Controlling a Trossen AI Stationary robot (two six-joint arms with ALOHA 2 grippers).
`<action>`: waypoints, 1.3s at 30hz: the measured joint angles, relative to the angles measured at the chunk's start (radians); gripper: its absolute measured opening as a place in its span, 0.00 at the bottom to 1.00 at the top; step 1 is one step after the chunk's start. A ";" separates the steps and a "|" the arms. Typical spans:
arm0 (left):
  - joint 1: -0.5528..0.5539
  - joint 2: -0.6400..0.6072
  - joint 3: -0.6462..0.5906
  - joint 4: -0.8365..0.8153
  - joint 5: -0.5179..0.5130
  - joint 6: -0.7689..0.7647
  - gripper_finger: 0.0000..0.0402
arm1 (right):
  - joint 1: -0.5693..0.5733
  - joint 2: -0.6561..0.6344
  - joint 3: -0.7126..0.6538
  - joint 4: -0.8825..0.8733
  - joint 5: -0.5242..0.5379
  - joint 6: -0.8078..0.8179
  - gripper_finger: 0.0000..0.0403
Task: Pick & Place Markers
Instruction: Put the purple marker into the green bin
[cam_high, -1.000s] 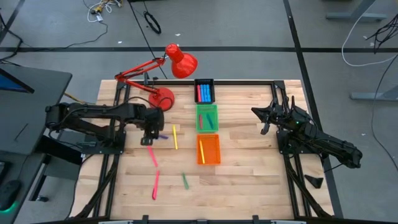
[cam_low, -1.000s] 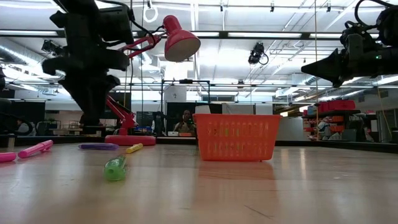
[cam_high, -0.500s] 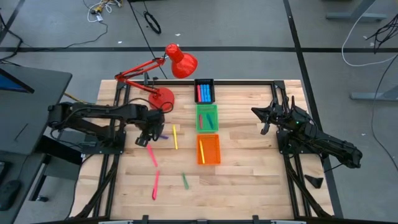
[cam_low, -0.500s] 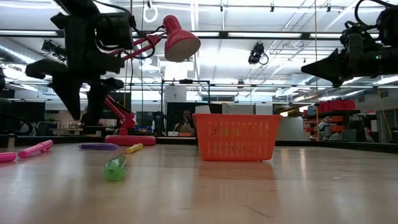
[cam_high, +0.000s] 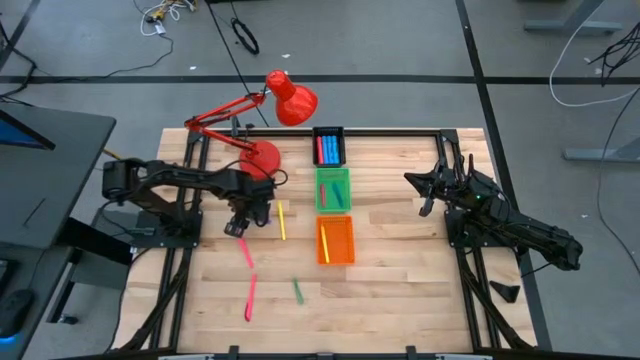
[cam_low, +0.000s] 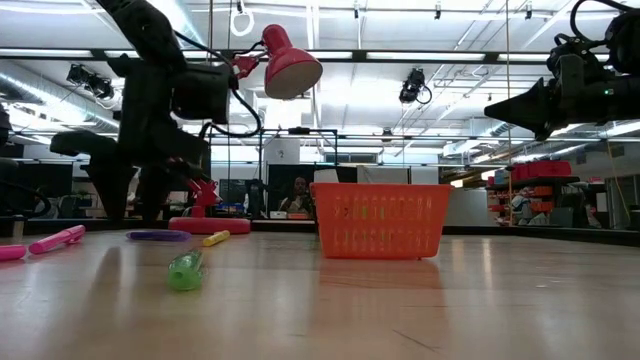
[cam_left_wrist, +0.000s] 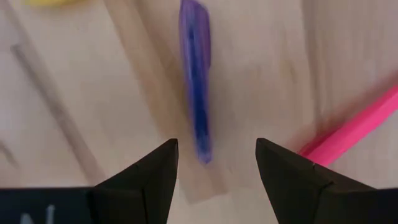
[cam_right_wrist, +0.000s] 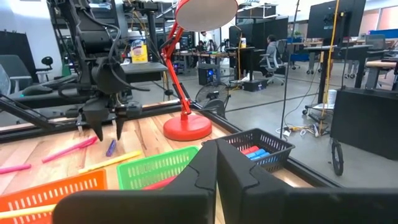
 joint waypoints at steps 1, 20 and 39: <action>0.000 0.006 0.001 0.013 0.009 0.000 0.55 | 0.000 0.000 0.000 0.000 0.000 0.000 0.03; 0.007 0.092 0.013 0.093 0.051 -0.028 0.47 | 0.000 0.000 0.000 0.000 0.000 0.000 0.03; 0.005 0.080 0.052 0.009 0.069 -0.333 0.09 | 0.000 0.000 0.000 0.000 0.000 0.000 0.03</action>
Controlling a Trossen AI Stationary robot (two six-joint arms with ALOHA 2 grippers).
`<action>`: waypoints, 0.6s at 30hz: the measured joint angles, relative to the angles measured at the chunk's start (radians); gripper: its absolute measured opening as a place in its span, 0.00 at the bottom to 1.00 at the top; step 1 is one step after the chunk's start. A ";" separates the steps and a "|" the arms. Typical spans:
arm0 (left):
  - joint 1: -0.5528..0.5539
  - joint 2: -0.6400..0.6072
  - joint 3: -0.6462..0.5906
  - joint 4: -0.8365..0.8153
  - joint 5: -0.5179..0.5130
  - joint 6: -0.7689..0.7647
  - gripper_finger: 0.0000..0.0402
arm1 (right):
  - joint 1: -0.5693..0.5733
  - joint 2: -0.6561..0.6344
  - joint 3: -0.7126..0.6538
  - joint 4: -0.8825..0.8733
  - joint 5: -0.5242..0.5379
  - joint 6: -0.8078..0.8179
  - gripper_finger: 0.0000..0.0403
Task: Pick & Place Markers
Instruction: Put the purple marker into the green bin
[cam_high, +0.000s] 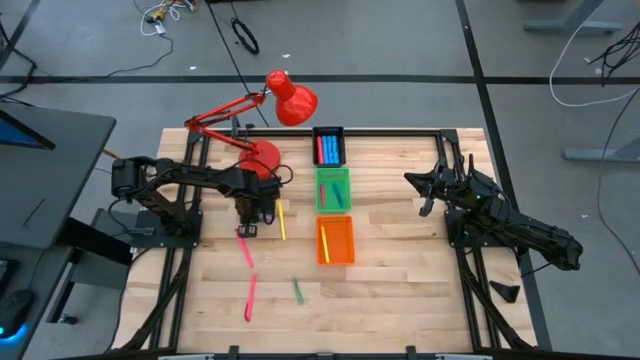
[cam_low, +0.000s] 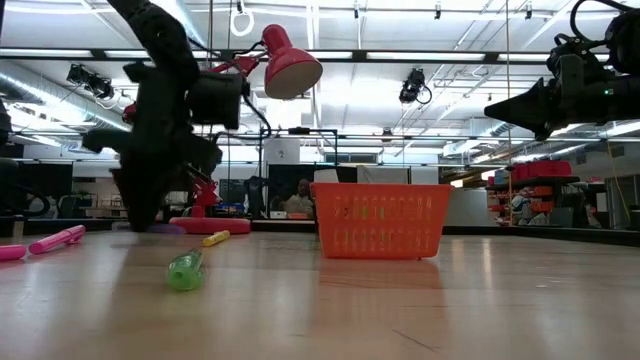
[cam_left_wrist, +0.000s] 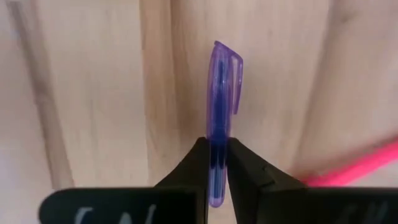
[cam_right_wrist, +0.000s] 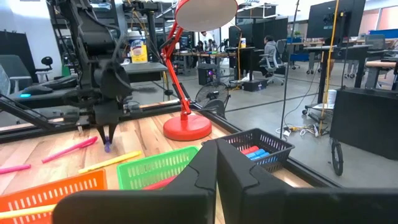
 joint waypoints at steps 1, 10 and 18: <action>0.000 -0.004 0.018 -0.009 0.004 -0.026 0.09 | 0.000 0.000 0.000 0.000 0.000 0.000 0.03; -0.044 -0.050 0.175 -0.123 0.039 -0.326 0.08 | 0.000 0.002 0.000 0.000 -0.001 0.000 0.03; -0.130 -0.056 0.345 -0.271 0.028 -0.656 0.08 | 0.000 0.004 0.000 0.001 -0.001 0.000 0.03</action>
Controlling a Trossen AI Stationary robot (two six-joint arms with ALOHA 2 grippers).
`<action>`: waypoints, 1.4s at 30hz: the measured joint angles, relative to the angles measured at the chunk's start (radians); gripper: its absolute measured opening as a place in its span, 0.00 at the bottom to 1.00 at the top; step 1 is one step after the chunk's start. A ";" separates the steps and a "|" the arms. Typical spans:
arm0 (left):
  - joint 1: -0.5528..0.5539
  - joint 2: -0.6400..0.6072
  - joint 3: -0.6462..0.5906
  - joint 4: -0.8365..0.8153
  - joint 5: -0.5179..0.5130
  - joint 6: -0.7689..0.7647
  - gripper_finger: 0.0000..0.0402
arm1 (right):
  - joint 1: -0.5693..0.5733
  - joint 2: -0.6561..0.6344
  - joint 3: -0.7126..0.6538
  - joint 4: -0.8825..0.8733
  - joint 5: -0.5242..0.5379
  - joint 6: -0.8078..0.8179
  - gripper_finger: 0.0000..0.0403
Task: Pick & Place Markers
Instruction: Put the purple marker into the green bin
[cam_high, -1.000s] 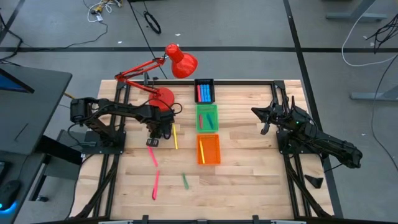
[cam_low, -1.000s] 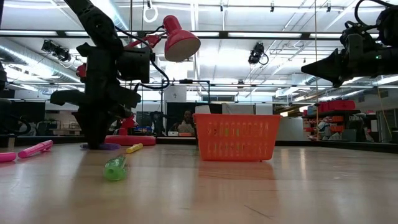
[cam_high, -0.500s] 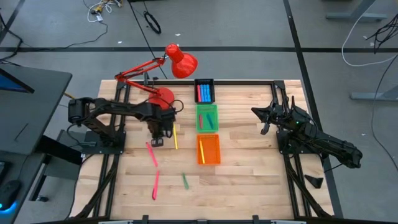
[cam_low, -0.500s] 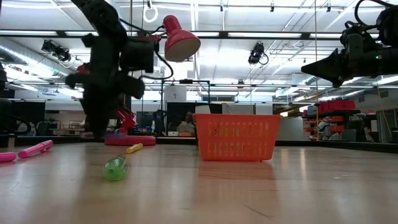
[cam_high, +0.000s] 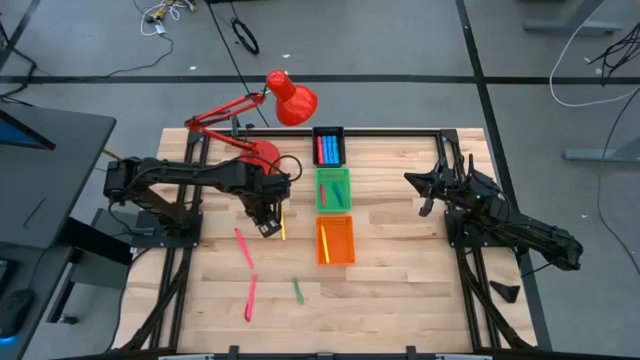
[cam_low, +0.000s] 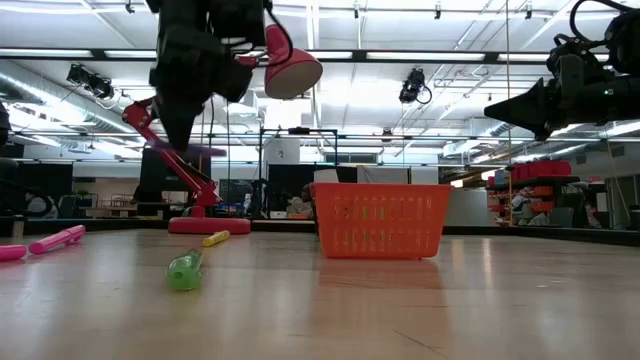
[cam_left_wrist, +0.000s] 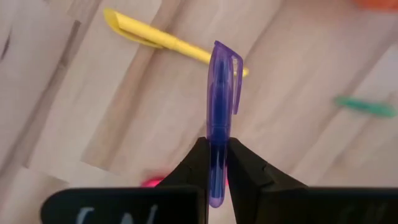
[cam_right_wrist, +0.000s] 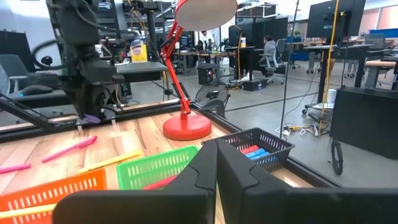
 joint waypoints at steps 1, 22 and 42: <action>-0.013 0.000 0.016 -0.008 -0.003 -0.045 0.08 | 0.000 0.000 0.000 0.000 0.000 0.000 0.03; -0.274 -0.001 0.085 -0.023 -0.060 -0.912 0.08 | 0.000 0.000 0.000 0.000 0.000 0.000 0.03; 0.001 0.252 0.307 -0.031 -0.078 -0.873 0.08 | 0.000 0.000 0.000 -0.001 0.000 0.000 0.03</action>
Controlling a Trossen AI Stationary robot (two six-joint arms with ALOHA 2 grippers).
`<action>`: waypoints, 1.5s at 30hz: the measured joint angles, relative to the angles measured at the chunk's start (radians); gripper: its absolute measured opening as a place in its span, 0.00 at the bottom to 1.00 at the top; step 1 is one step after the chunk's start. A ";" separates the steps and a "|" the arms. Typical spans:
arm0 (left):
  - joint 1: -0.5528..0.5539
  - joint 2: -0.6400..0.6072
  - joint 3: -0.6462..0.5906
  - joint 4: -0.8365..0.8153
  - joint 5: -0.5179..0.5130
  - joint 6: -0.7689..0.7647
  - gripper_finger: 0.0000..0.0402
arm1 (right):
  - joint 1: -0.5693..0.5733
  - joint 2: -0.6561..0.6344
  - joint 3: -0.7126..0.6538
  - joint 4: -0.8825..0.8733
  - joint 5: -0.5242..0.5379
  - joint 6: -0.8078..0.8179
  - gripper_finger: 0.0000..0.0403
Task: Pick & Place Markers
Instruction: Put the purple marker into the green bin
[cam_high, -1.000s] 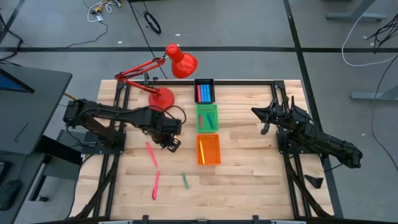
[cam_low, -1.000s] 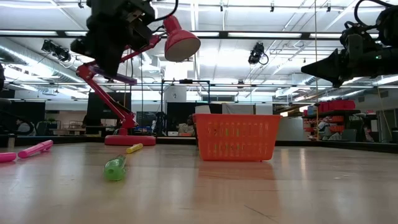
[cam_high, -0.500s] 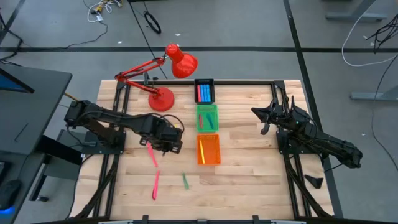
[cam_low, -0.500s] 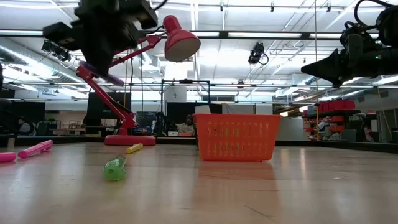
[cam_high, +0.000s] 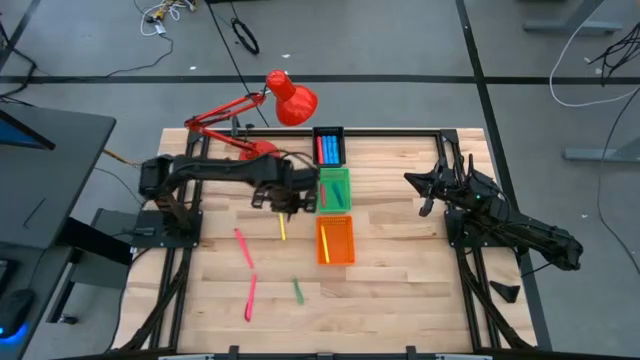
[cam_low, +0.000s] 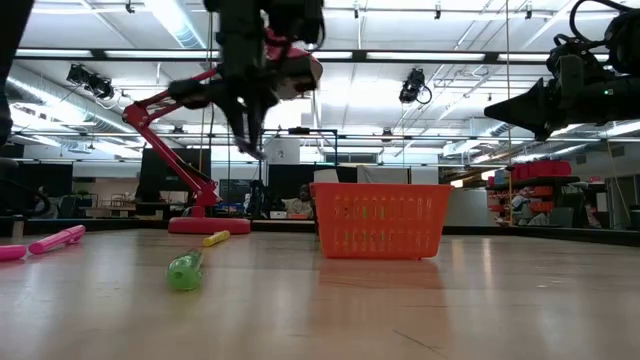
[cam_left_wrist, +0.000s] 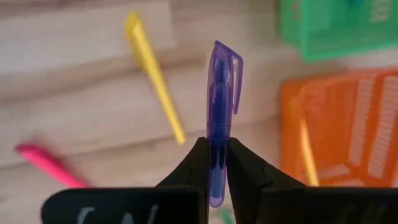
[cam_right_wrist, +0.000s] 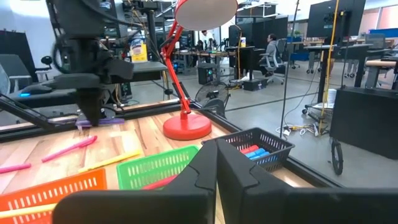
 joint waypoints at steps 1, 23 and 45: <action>0.015 0.020 0.023 -0.001 0.000 0.013 0.08 | 0.000 0.000 0.000 0.000 0.000 0.000 0.03; 0.207 0.449 0.556 -0.003 0.017 0.171 0.08 | 0.000 0.000 0.000 0.000 0.000 0.000 0.03; 0.188 0.558 0.565 0.036 0.022 0.137 0.08 | 0.000 0.000 0.000 0.000 0.000 0.000 0.03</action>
